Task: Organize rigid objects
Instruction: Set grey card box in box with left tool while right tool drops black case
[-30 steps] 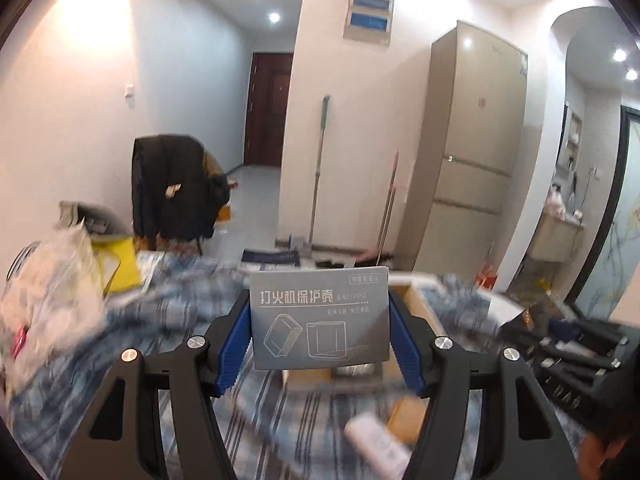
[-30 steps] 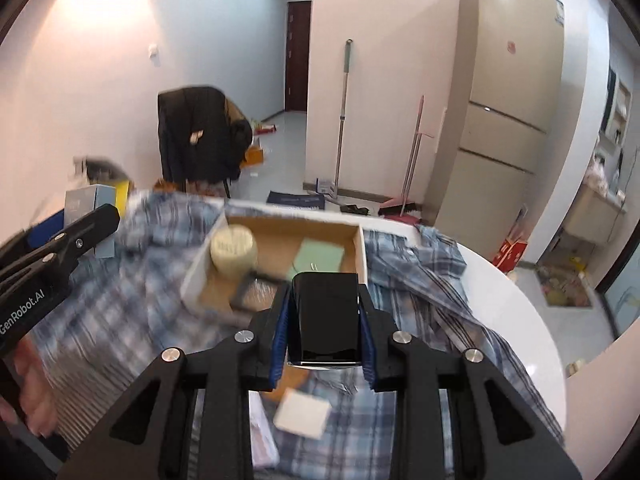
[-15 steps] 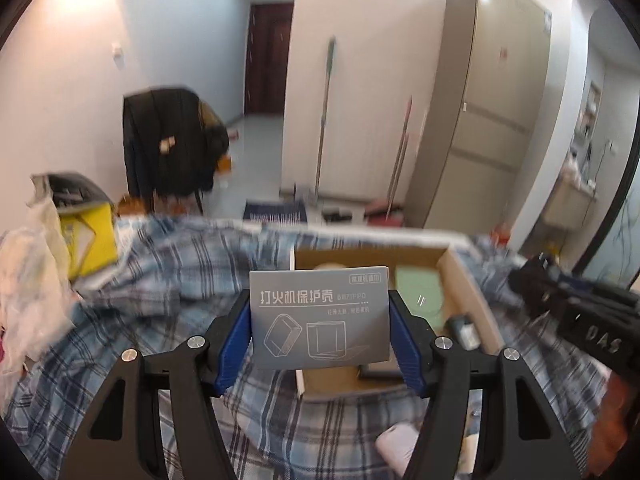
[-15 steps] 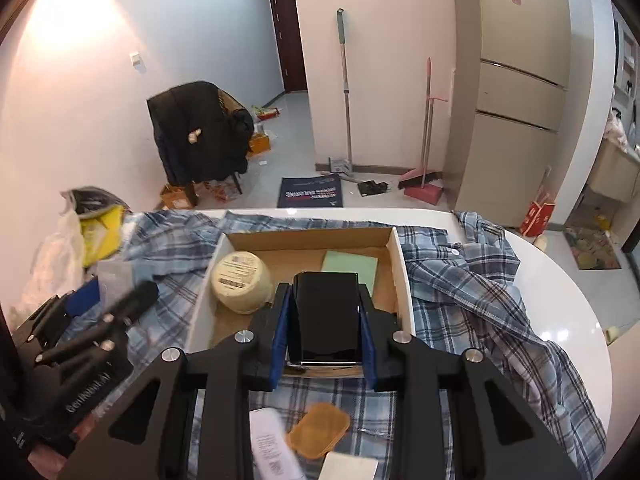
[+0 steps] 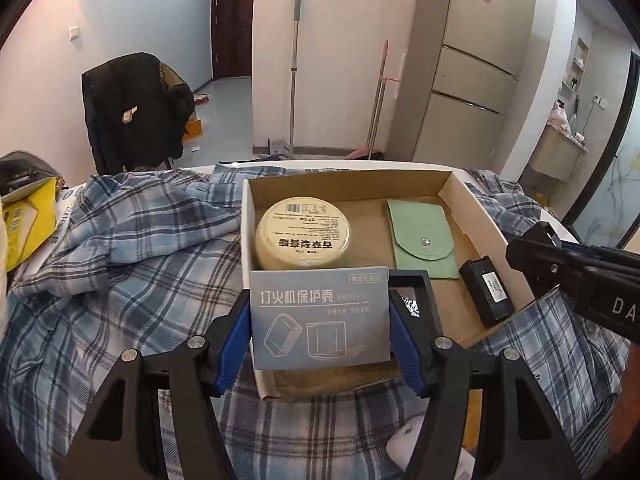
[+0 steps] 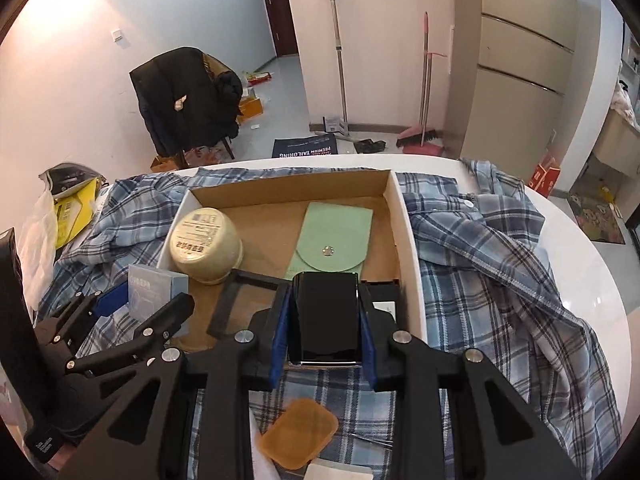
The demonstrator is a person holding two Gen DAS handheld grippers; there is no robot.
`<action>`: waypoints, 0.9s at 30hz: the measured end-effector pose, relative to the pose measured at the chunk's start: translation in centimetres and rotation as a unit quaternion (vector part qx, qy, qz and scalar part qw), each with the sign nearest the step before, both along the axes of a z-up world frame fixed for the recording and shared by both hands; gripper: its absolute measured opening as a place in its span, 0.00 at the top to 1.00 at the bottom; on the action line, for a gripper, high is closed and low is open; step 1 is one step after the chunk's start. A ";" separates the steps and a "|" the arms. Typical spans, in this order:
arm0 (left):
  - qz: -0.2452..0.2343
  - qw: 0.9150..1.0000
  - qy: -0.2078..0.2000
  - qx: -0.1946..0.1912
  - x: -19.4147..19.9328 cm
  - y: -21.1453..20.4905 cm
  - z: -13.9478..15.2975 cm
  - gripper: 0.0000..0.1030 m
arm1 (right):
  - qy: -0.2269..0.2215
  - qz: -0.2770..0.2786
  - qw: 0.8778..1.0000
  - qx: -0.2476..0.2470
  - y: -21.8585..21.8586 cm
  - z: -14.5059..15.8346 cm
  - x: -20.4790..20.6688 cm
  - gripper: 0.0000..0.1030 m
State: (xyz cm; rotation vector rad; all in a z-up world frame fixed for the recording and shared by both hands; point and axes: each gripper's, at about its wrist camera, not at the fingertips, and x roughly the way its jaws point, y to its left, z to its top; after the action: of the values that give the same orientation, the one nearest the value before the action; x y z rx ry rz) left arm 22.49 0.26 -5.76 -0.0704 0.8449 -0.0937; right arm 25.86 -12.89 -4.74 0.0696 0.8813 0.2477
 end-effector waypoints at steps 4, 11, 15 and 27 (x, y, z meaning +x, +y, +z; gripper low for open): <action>-0.004 1.000 0.013 0.015 0.2 -0.7 -1.1 0.36 | 0.005 -0.001 1.000 0.000 -0.1 -0.2 0.3 0.72; -0.007 0.999 0.009 0.038 0.0 -1.5 -1.3 0.34 | 0.022 0.006 0.999 0.022 -0.6 -0.9 0.9 0.72; -0.002 1.000 -0.015 0.015 -0.3 -0.8 -0.6 0.18 | 0.027 0.005 0.999 0.044 -1.3 -1.2 1.3 0.72; 0.015 0.989 -0.148 -0.008 -3.0 0.2 3.1 0.00 | -0.007 0.008 0.998 0.063 -1.8 -1.8 1.9 0.72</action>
State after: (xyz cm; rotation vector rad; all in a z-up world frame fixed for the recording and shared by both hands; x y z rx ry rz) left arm 19.50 0.42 -2.63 -0.0818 0.5465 -0.0803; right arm 27.73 -14.69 -6.55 0.1785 0.8518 0.3182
